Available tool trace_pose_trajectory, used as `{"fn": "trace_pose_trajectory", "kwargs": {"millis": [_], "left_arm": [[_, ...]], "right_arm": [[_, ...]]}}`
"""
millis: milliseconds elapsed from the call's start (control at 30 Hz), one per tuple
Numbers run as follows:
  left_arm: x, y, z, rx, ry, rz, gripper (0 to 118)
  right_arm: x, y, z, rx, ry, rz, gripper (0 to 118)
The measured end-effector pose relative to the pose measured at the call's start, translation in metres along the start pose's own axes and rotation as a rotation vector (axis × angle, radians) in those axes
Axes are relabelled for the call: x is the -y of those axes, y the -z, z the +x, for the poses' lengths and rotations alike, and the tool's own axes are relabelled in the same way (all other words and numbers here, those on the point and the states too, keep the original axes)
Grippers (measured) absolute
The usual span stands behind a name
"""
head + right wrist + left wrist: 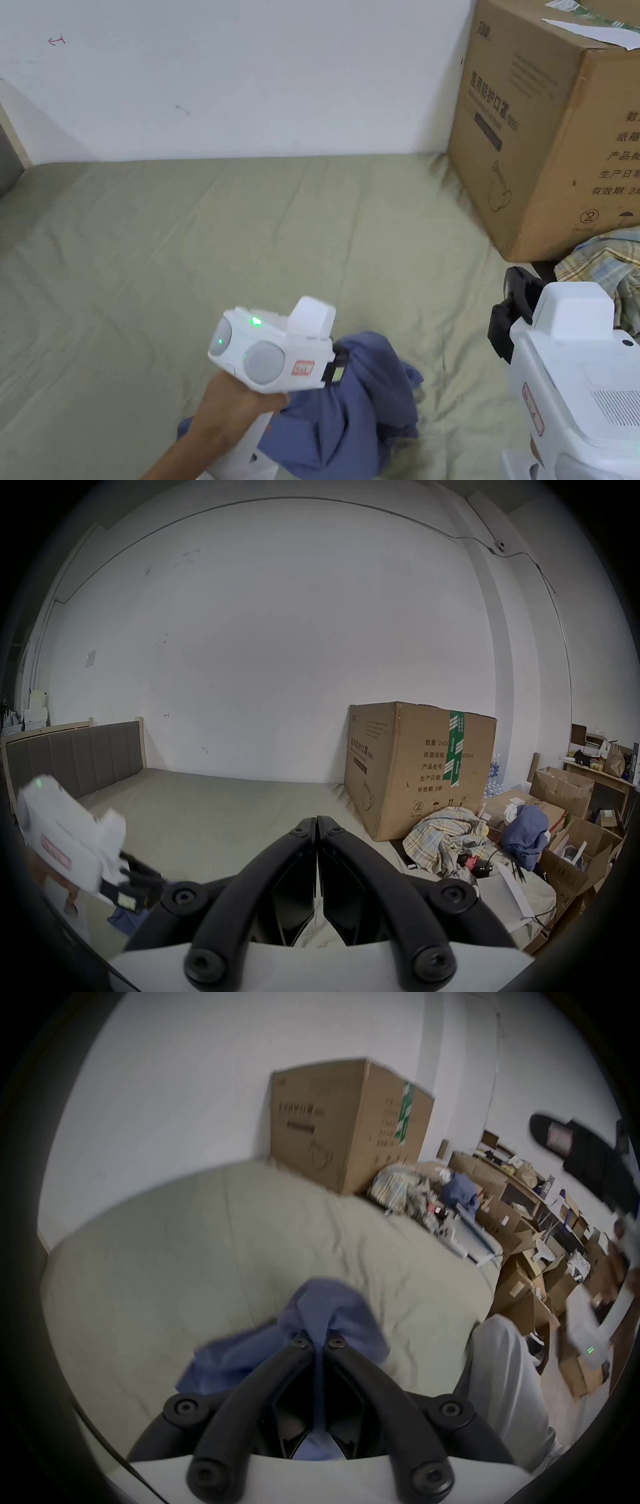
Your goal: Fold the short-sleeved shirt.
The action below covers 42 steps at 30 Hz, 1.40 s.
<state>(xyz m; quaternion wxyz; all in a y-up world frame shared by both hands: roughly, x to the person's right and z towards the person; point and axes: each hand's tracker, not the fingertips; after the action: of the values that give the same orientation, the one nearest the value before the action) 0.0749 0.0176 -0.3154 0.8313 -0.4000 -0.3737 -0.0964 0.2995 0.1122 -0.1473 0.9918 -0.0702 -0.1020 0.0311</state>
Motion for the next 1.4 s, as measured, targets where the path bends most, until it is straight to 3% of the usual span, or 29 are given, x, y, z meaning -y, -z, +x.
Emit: {"fn": "trace_pose_trajectory", "kwargs": {"millis": [300, 500, 567, 633, 700, 933, 1167, 1233, 1333, 1400], "left_arm": [[0.073, 0.08, -0.02, -0.147, -0.105, -0.294, 0], [0.072, 0.079, -0.015, -0.164, -0.134, -0.279, 3], [0.064, 0.061, -0.011, -0.16, -0.134, -0.242, 25], [0.056, 0.04, -0.007, -0.197, -0.173, -0.161, 79], [0.047, 0.015, -0.008, -0.213, -0.196, -0.049, 108], [0.011, -0.091, -0.011, -0.328, -0.209, 0.367, 109], [0.011, -0.164, -0.019, -0.554, -0.092, 0.666, 105], [0.017, -0.175, -0.021, -0.602, -0.083, 0.714, 93], [0.025, -0.186, -0.023, -0.675, -0.079, 0.774, 63], [0.029, -0.186, -0.028, -0.692, -0.083, 0.776, 52]], "right_arm": [[0.014, 0.009, -0.001, -0.004, 0.0, -0.052, 0], [0.013, 0.008, -0.001, -0.002, -0.006, -0.051, 0], [0.011, 0.008, -0.002, -0.003, -0.005, -0.048, 0], [0.008, 0.006, -0.002, -0.006, -0.003, -0.041, 0], [0.004, 0.005, -0.003, -0.009, -0.004, -0.032, 0], [-0.013, -0.002, -0.013, -0.022, 0.0, 0.015, 0], [-0.025, -0.005, -0.024, -0.033, 0.002, 0.053, 0], [-0.026, -0.005, -0.026, -0.035, 0.007, 0.059, 0], [-0.027, -0.005, -0.028, -0.038, 0.01, 0.064, 0], [-0.028, -0.005, -0.029, -0.04, 0.01, 0.066, 0]]}}
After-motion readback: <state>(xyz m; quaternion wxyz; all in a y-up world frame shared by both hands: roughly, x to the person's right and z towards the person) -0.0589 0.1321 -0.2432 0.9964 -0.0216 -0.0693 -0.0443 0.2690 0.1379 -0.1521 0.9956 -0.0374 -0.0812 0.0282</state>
